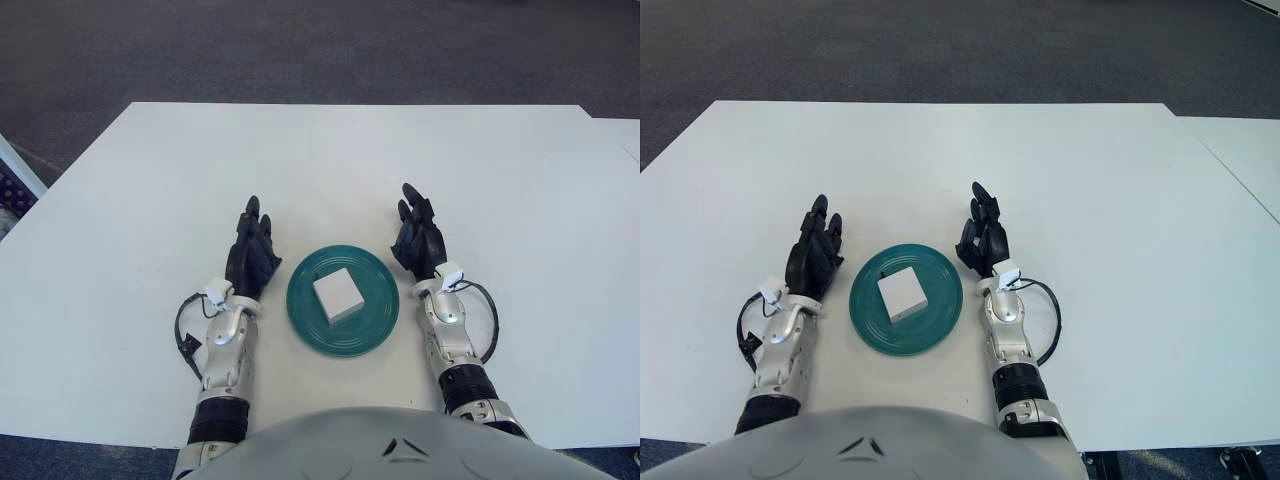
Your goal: Put the charger into the plate.
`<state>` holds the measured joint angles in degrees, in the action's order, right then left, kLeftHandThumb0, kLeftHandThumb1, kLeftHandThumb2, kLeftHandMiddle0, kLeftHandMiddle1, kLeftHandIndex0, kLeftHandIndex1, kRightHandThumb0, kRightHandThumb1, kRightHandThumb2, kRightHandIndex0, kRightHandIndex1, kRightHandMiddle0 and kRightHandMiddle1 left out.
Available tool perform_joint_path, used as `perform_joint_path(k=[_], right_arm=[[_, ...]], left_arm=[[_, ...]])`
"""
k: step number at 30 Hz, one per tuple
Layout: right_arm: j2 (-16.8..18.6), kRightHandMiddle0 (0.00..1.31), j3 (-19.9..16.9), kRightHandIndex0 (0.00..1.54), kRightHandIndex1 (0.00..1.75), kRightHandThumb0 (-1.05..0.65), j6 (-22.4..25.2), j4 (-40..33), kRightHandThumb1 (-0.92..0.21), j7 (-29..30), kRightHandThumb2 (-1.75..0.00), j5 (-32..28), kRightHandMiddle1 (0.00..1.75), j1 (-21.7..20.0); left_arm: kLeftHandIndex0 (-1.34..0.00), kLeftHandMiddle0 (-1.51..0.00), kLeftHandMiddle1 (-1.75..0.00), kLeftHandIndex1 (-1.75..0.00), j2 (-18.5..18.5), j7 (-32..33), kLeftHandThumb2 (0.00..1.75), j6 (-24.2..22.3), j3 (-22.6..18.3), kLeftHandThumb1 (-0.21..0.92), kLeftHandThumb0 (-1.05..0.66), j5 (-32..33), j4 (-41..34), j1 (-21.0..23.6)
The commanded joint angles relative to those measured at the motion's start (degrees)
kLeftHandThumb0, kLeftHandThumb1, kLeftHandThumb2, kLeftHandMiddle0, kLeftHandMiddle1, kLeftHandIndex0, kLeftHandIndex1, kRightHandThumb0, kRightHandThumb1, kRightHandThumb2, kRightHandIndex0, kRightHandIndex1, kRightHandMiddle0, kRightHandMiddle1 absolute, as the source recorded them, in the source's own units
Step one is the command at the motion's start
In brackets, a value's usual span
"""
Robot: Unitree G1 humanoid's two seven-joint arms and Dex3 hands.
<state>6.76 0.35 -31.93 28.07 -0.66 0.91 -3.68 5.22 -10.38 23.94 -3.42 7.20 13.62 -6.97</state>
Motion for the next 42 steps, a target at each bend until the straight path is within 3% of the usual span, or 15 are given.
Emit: perform_joint_path(k=[1,10,14,16,25,32,35,42], right_arm=[[0.58,0.00,-1.28,0.16,0.01,-1.02,-0.88,9.56,-0.92,0.00,-1.00,-1.71,0.48,9.36],[0.33,0.00,-1.76,0.18,0.01,-0.99,-0.24,8.98,-0.92,-0.19,-1.01,-1.82,0.49,9.49],[-0.26,0.00,-1.73,0.18,0.01,-0.99,1.04,8.09,-0.92,-0.11,-1.02,-1.44,0.48,9.82],[-0.48,0.00,-1.85,0.17,0.01,-0.99,1.31,7.90,-0.92,-0.38,-1.02,-1.57,0.46,9.92],[-0.90,0.00,-1.92,0.17,0.00,-0.98,2.93,6.24,-0.92,-0.60,-1.02,-1.44,0.45,10.67],[-1.00,0.00,-2.14,0.17,0.00,-0.95,2.14,5.76,-0.92,-0.61,-1.01,-1.57,0.48,10.71],[-1.25,0.00,-2.36,0.17,0.00,-0.95,2.38,5.09,-0.92,-1.16,-1.00,-2.12,0.46,10.69],[-3.12,0.00,-2.90,0.14,0.00,-0.95,5.71,3.77,-0.92,-4.87,-0.99,-3.96,0.36,9.76]], left_arm=[[0.00,0.00,0.00,0.00,-1.36,2.39,0.94,0.64,-0.30,0.92,-1.05,-3.00,6.58,-1.24],[0.00,0.00,0.00,0.00,-0.40,3.81,0.90,6.38,-1.57,0.92,-1.05,-2.54,13.33,1.75],[0.00,0.00,0.00,0.00,1.32,4.00,0.89,11.80,-2.32,0.92,-1.05,-1.87,19.99,3.39],[-0.07,0.00,0.00,-0.04,1.77,3.73,0.87,13.61,-2.58,0.92,-1.05,-1.59,21.90,3.86],[-0.14,0.00,0.00,-0.08,1.90,2.62,0.83,18.05,-1.91,0.92,-1.05,-2.16,23.57,2.46],[-0.14,0.00,0.00,-0.10,2.57,-1.54,0.80,19.01,-2.27,0.92,-1.05,1.57,24.01,2.47],[-0.04,0.00,0.00,-0.58,2.94,-1.89,0.76,19.84,-2.59,0.92,-1.05,1.76,23.90,2.49],[0.00,0.00,0.00,-1.19,3.04,-5.00,0.73,22.29,-2.63,0.92,-1.05,3.72,23.43,2.35]])
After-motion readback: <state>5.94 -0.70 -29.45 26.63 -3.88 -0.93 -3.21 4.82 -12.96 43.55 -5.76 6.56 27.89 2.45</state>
